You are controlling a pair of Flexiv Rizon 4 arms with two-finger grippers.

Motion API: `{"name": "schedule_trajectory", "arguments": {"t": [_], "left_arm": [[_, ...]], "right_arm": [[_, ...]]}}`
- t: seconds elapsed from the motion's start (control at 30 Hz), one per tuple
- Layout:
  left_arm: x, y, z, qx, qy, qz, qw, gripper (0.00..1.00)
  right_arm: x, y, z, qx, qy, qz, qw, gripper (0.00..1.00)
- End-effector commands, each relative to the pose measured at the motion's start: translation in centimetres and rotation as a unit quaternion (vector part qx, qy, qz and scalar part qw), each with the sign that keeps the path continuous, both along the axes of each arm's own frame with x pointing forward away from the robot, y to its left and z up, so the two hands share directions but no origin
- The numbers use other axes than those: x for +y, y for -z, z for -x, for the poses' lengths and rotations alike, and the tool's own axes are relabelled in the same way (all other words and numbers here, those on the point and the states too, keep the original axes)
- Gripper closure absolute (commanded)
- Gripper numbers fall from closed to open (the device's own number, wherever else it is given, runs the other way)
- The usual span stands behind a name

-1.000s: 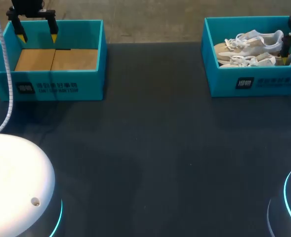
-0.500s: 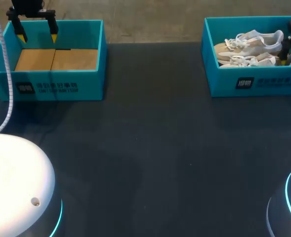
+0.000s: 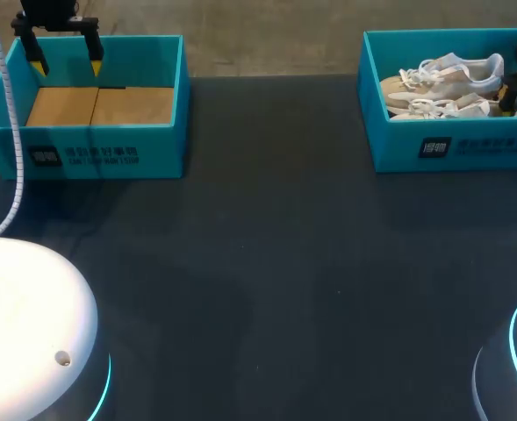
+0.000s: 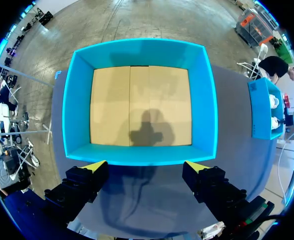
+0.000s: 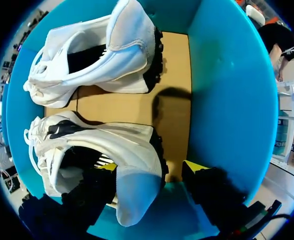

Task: Take the shoe out of the shoebox, open the shoe tongue, remove and reinsert the insole, then place the shoe into the shoebox

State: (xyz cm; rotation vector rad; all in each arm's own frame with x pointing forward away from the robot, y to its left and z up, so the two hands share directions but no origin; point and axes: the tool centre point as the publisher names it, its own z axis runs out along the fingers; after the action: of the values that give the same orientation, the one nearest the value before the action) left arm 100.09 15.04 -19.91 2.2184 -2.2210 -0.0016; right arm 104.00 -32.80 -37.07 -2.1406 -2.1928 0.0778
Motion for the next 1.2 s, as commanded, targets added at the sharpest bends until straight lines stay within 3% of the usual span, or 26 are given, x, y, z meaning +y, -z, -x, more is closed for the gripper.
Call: {"name": "schedule_trajectory", "arguments": {"t": [0.03, 0.27, 0.47, 0.57, 0.77, 0.97, 1.1, 1.2], "left_arm": [[0.0, 0.0, 0.0, 0.0, 0.0, 0.0, 1.0, 0.0], [0.0, 0.0, 0.0, 0.0, 0.0, 0.0, 1.0, 0.0], [0.0, 0.0, 0.0, 0.0, 0.0, 0.0, 1.0, 0.0], [0.0, 0.0, 0.0, 0.0, 0.0, 0.0, 1.0, 0.0], [0.0, 0.0, 0.0, 0.0, 0.0, 0.0, 1.0, 0.0], [0.0, 0.0, 0.0, 0.0, 0.0, 0.0, 1.0, 0.0], [0.0, 0.0, 0.0, 0.0, 0.0, 0.0, 1.0, 0.0], [0.0, 0.0, 0.0, 0.0, 0.0, 0.0, 1.0, 0.0]], "right_arm": [[0.1, 0.3, 0.0, 0.0, -0.001, -0.001, 1.0, 0.22], [0.6, 0.6, 0.2, -0.004, 0.007, -0.01, 1.0, 0.31], [0.8, 0.9, 0.4, -0.004, 0.013, -0.015, 1.0, 0.27], [1.0, 1.1, 0.5, -0.003, 0.015, -0.016, 1.0, 0.32], [1.6, 1.1, 0.7, 0.0, 0.017, -0.012, 1.0, 0.51], [1.9, 1.5, 0.8, 0.004, 0.022, -0.015, 1.0, 0.51], [1.9, 1.6, 0.8, 0.006, 0.025, -0.014, 1.0, 0.57], [2.0, 1.6, 0.9, 0.007, 0.032, -0.01, 0.999, 0.73]]}}
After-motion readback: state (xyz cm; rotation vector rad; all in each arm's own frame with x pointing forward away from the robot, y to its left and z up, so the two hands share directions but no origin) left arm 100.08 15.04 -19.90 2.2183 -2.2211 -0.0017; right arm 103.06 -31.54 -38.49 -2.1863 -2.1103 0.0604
